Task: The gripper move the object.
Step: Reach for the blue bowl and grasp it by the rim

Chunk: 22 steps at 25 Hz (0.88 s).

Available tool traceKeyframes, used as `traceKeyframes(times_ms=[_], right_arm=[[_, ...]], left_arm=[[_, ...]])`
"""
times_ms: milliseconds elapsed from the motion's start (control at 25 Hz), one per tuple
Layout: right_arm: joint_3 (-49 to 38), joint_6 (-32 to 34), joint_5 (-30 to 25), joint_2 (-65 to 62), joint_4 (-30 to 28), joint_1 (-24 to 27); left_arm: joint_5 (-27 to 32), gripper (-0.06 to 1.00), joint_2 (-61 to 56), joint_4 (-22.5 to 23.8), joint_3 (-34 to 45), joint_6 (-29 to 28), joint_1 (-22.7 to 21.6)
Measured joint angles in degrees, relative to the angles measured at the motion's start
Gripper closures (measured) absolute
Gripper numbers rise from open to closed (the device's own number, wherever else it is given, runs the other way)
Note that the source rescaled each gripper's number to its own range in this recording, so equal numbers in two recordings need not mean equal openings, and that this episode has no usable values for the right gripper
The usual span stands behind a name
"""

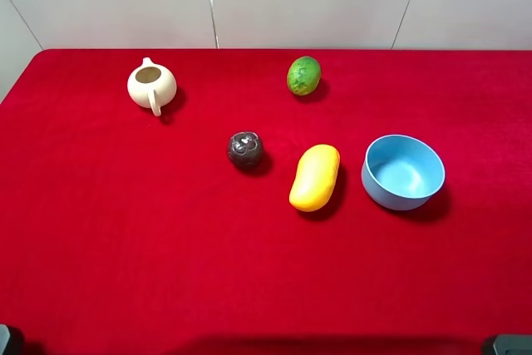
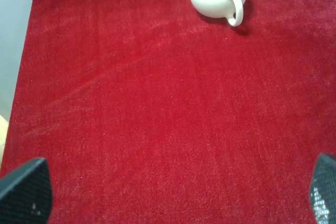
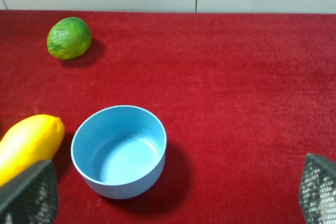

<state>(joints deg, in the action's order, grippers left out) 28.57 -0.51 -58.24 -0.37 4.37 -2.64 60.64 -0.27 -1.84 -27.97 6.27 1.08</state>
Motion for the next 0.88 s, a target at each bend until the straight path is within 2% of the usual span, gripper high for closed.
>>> traceKeyframes(times_ms=[520,640,880], right_arm=[[0.0,0.0,0.0,0.0,0.0,0.0],[0.0,0.0,0.0,0.0,0.0,0.0],[0.0,0.0,0.0,0.0,0.0,0.0]], left_arm=[[0.0,-0.05,0.0,-0.1,0.0,0.0,0.0],[0.1,-0.05,0.2,-1.4,-0.2,0.1,0.0],[0.8,-0.05,7.0,-2.8,-4.6,2.9,0.0]])
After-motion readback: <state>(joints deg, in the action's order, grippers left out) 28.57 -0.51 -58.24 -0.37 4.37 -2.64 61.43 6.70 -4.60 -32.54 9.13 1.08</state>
